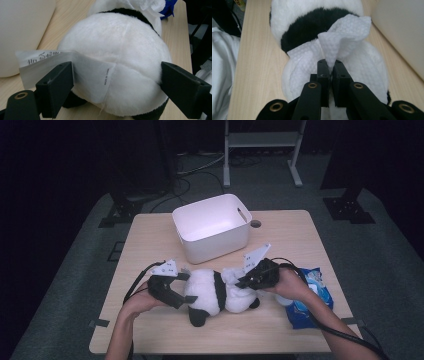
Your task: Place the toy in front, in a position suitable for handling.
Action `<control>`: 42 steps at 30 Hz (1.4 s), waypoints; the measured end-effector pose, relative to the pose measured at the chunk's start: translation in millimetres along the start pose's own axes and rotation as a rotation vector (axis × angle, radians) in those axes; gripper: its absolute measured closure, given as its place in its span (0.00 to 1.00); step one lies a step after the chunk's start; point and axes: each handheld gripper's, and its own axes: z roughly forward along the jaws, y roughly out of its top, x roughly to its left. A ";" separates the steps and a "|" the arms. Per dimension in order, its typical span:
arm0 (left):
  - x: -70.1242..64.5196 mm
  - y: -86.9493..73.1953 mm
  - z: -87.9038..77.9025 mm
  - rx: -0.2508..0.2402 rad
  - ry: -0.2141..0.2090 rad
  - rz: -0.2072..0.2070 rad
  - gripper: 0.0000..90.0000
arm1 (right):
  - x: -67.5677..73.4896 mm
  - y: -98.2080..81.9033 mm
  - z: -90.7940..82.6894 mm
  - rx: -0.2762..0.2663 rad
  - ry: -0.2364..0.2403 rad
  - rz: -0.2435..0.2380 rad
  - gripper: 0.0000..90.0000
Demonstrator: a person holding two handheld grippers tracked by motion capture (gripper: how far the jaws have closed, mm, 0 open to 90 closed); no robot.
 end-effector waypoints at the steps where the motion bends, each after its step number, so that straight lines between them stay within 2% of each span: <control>1: -1.0 1.2 -0.1 -0.001 0.001 0.005 0.13 | 0.6 -3.5 -0.8 -0.004 0.003 0.009 0.94; 4: -3.3 3.8 0.0 0.003 -0.007 0.025 0.13 | 3.5 -11.3 -3.7 -0.007 0.010 0.022 0.94; 7: -3.6 4.3 0.0 0.002 -0.013 0.026 0.13 | 6.6 -17.2 -6.5 0.001 0.014 0.024 0.94; 11: -3.0 1.6 2.7 -0.019 -0.042 0.006 0.14 | 10.1 -21.6 -8.1 0.008 0.013 0.028 0.94; 14: -1.3 0.1 5.7 -0.020 -0.046 -0.005 0.15 | 12.6 -20.3 -9.2 0.000 0.016 0.024 0.94; 19: -2.4 1.5 14.0 -0.035 -0.064 -0.022 0.16 | 18.2 -1.3 -5.8 -0.019 0.028 -0.016 0.94; 26: -10.6 8.9 26.2 -0.032 -0.077 0.010 0.15 | 27.5 34.6 11.3 -0.054 0.064 -0.088 0.94; 30: -12.0 10.9 28.0 -0.022 -0.065 0.026 0.15 | 29.0 46.5 16.2 -0.058 0.055 -0.116 0.94; 35: -12.3 10.7 27.6 -0.021 -0.055 0.023 0.15 | 25.2 40.1 13.6 -0.049 0.043 -0.109 0.94; 39: -10.7 10.0 27.2 -0.014 -0.043 0.022 0.15 | 23.0 26.7 4.4 -0.025 0.012 -0.095 0.94; 42: -10.0 9.5 26.6 -0.012 -0.036 0.018 0.15 | 19.7 13.0 -3.0 -0.010 -0.003 -0.062 0.94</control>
